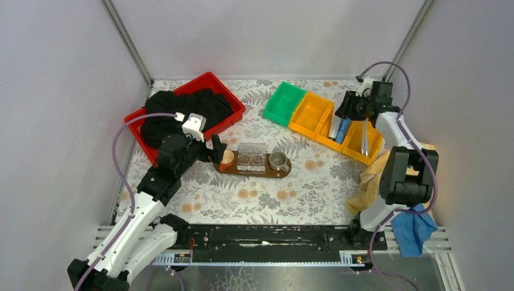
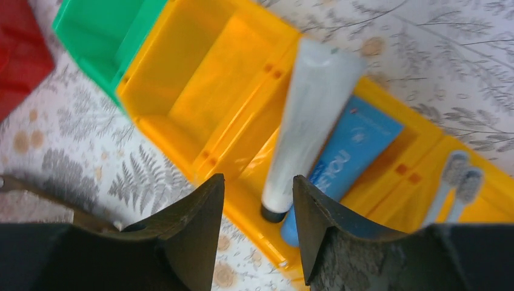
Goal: Prepare toiletry sets of a toothbrush and toothpaste on the tray
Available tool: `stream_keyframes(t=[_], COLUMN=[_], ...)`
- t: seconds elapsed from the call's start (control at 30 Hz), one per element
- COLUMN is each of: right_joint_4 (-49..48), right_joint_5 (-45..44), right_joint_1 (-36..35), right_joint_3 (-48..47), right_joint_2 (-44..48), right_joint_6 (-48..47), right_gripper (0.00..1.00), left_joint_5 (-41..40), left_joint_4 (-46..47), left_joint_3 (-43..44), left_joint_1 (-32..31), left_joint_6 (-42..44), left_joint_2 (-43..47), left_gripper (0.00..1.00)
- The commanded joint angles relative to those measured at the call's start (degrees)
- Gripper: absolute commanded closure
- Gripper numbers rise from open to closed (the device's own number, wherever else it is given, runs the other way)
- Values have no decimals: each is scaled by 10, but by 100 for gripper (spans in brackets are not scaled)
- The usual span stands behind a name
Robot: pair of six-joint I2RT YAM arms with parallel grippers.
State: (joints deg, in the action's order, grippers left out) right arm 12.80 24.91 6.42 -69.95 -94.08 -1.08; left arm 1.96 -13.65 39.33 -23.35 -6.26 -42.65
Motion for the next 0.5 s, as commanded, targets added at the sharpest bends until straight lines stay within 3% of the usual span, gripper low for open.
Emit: stream_keyframes(t=[0.0, 0.27, 0.47], right_joint_4=[-41, -27, -29], right_joint_5=[19, 110, 102], right_joint_1=[35, 58, 59], right_joint_3=[-60, -126, -133], right_joint_2=[-47, -131, -162], right_joint_6=[39, 36, 45], right_gripper=[48, 54, 54], left_joint_5=[10, 10, 14], left_joint_4=[42, 42, 43], left_joint_3=[-8, -7, -7], left_joint_1=[4, 4, 4], left_joint_6=[5, 5, 4], left_joint_2=[8, 7, 5], left_gripper=[0, 0, 0])
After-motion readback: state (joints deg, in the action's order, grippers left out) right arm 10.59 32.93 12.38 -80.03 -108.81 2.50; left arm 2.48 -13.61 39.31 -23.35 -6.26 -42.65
